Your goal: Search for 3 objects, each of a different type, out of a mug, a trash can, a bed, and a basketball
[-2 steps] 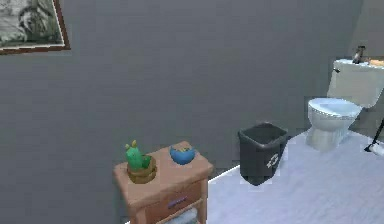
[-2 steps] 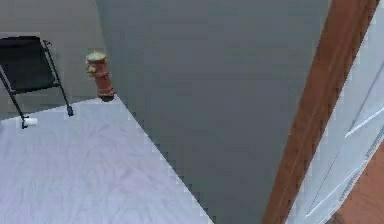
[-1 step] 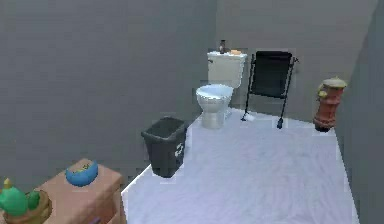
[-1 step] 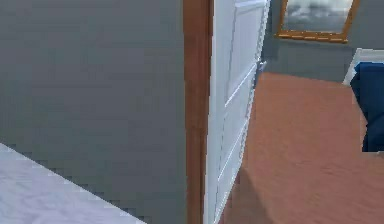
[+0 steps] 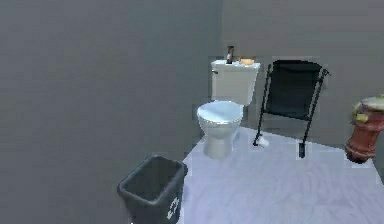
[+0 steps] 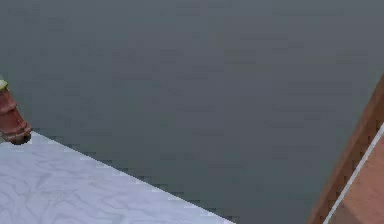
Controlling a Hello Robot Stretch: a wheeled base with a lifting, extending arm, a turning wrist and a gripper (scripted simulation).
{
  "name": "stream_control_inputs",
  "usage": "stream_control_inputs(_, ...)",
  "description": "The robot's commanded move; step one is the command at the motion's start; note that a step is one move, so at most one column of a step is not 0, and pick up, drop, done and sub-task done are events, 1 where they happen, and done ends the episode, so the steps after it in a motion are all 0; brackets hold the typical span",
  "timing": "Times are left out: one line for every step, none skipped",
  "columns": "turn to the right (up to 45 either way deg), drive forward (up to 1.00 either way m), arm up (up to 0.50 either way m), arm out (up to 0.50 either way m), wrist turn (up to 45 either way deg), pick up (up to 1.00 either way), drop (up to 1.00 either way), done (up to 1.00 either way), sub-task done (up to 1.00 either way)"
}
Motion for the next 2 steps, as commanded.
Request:
stream_control_inputs(-12.0,0.0,0.0,0.0,0.0,0.0,0.0,0.0,0.0)
stream_control_inputs(0.0,0.0,0.0,0.0,0.0,0.0,0.0,0.0,1.0)
